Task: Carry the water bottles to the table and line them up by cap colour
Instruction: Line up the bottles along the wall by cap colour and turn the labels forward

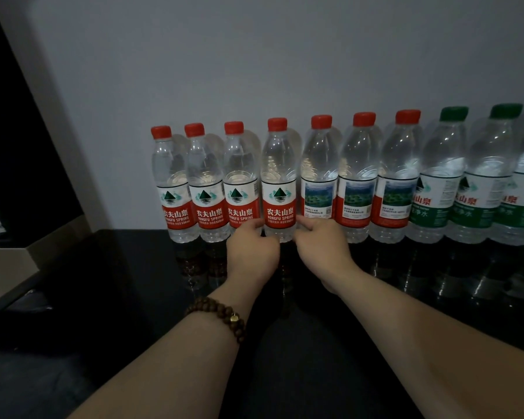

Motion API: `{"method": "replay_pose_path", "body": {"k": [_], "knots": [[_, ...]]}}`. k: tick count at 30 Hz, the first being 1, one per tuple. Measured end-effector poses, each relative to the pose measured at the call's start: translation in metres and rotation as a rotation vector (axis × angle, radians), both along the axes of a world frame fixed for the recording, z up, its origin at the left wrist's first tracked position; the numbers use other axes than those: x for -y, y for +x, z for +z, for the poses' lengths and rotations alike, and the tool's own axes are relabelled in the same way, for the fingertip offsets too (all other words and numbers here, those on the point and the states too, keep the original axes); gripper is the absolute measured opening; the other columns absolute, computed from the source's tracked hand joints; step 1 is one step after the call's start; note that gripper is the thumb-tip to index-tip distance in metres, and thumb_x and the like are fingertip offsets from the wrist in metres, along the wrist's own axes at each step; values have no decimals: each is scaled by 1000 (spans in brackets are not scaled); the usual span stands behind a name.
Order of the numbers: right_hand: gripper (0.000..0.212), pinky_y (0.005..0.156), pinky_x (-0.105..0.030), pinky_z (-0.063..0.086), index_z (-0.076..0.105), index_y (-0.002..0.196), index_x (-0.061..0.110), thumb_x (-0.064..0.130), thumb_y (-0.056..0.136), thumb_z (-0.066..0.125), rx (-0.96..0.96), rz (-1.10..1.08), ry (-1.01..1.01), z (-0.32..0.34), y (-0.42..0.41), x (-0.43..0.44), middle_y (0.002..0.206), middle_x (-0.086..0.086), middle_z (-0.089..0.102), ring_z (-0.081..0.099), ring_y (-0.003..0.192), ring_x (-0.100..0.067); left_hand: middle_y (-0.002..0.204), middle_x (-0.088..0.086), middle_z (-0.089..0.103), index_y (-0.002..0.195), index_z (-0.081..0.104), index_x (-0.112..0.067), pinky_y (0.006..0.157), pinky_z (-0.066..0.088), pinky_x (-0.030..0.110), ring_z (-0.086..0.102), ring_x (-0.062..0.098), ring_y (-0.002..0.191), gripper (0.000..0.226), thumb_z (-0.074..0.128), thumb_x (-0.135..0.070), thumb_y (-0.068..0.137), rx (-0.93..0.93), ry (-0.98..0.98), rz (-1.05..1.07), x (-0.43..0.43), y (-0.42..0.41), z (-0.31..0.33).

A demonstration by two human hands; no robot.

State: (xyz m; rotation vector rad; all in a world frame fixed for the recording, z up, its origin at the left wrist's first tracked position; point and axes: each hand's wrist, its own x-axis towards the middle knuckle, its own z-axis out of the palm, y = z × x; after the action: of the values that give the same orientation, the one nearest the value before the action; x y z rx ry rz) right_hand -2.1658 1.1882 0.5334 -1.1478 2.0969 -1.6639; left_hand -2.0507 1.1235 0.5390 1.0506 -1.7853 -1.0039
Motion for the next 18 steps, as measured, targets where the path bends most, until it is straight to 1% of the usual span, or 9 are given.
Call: {"method": "replay_pose_path", "body": {"k": [2, 6, 9, 12, 14, 16, 18], "knots": [[52, 87, -23, 48, 64, 139, 24, 15, 88, 57, -22, 27, 34, 0, 0, 0, 138, 6, 65, 61, 116, -12, 118, 2, 71, 138, 62, -19, 64, 51, 21, 69, 16, 96, 46, 65, -15, 92, 3, 7, 12, 0, 0, 0], [55, 97, -32, 52, 63, 140, 27, 17, 86, 57, -29, 41, 62, 3, 1, -1, 140, 7, 64, 61, 119, -16, 115, 4, 72, 139, 62, -19, 57, 49, 21, 71, 18, 90, 49, 63, -12, 91, 25, 9, -1, -1, 0, 1], [56, 100, -39, 54, 61, 142, 31, 19, 87, 57, -47, 50, 80, 4, 3, -3, 140, 7, 64, 62, 117, -17, 112, 5, 73, 138, 62, -19, 59, 49, 23, 71, 20, 91, 49, 64, -12, 90, 25, 16, 9, -2, 0, 2], [58, 98, -37, 54, 57, 145, 33, 18, 88, 56, -70, 54, 105, 5, 2, -3, 143, 6, 62, 63, 113, -17, 111, 6, 73, 137, 62, -19, 61, 51, 25, 71, 24, 94, 48, 64, -12, 89, 23, 26, 14, -3, 0, 3], [59, 95, -32, 52, 56, 146, 32, 17, 89, 56, -74, 53, 112, 5, 2, -3, 146, 5, 59, 62, 117, -18, 112, 8, 73, 137, 61, -18, 61, 51, 25, 71, 25, 96, 48, 63, -11, 89, 24, 28, 11, -3, 0, 3], [59, 91, -29, 49, 55, 147, 32, 16, 90, 57, -76, 50, 114, 4, 2, -3, 147, 5, 58, 61, 118, -18, 114, 8, 72, 138, 60, -18, 68, 56, 29, 71, 26, 98, 49, 63, -11, 90, 25, 27, 10, -4, 1, 3], [58, 88, -29, 49, 56, 146, 33, 17, 90, 57, -81, 48, 115, 4, 2, -3, 145, 6, 60, 61, 114, -17, 118, 6, 71, 139, 61, -17, 73, 59, 31, 70, 23, 98, 49, 63, -11, 91, 19, 26, 8, -4, 1, 3]]}}
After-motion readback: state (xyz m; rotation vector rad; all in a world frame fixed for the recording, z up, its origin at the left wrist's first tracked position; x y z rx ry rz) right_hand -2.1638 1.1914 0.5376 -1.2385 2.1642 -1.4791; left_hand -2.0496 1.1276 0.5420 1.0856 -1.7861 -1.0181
